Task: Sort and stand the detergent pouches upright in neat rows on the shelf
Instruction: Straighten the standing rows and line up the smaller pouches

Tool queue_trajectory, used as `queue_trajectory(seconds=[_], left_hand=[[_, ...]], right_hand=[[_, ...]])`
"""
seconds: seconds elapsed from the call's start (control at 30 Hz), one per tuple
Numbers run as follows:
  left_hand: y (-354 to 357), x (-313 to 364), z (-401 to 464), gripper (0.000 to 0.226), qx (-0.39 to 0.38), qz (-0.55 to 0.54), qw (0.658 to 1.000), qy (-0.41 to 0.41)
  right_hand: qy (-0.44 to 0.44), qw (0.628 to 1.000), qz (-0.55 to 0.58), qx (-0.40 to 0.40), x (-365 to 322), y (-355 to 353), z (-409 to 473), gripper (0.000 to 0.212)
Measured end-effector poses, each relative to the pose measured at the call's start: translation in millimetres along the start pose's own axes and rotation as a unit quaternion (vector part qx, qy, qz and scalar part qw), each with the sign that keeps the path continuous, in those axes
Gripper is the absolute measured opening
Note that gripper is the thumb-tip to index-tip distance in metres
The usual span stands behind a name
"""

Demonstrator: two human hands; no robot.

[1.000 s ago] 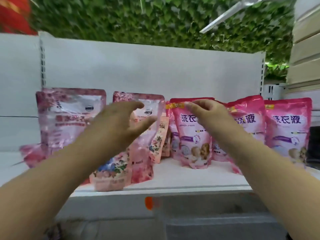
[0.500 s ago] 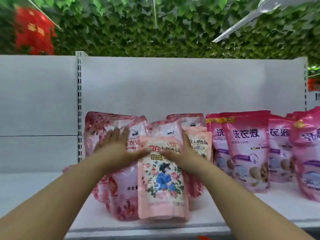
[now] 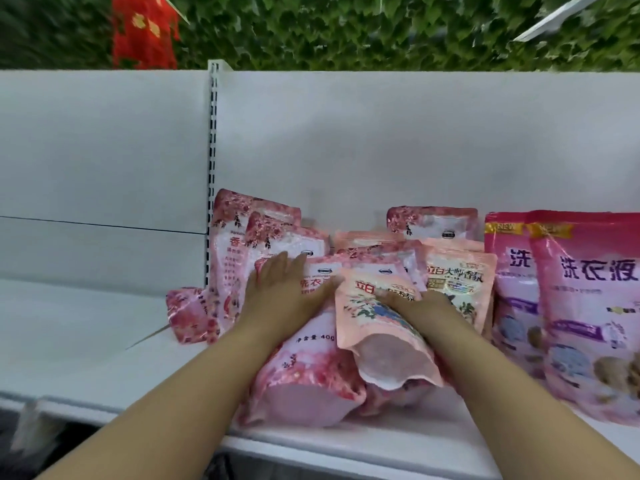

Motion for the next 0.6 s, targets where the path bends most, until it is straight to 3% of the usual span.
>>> queue_trajectory(seconds=[0.1,0.17,0.23,0.37,0.5,0.6], left_hand=[[-22.7,-23.4,-7.5,0.087,0.085,-0.008,0.991,-0.099],[-19.7,-53.8,-15.5,0.099,0.051,-0.047,0.975,-0.209],[-11.5,-70.8,-23.9,0.111,0.015,-0.108,0.957,-0.268],[-13.0,-80.1,-32.4,0.118,0.042,-0.178,0.931,-0.317],[-6.6,-85.4,-35.5,0.116,0.04,-0.265,0.896,-0.353],[-5.8,-89.3,-33.9,0.103,0.076,-0.361,0.863,-0.343]], right_hand=[[-0.004,1.0,0.03,-0.002,-0.1,-0.2,-4.5,0.061],[-0.001,0.999,0.051,-0.005,-0.3,-0.9,-9.2,0.042],[0.009,0.997,0.069,-0.018,-0.4,2.1,-12.4,0.04],[0.011,0.995,0.068,-0.066,-7.1,14.4,-18.4,0.046],[0.04,0.995,0.074,-0.057,-10.8,13.9,-22.3,0.054],[0.056,0.984,0.163,-0.042,-11.3,14.0,-24.2,0.037]])
Point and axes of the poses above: each hand's wrist, its own z-axis towards the middle knuckle, its own y-axis out of the palm, x = y × z, the point moved 10 cm from there along z, towards the middle knuckle, and after that the axes turned 7 degrees about x, right-handed, at the moved point
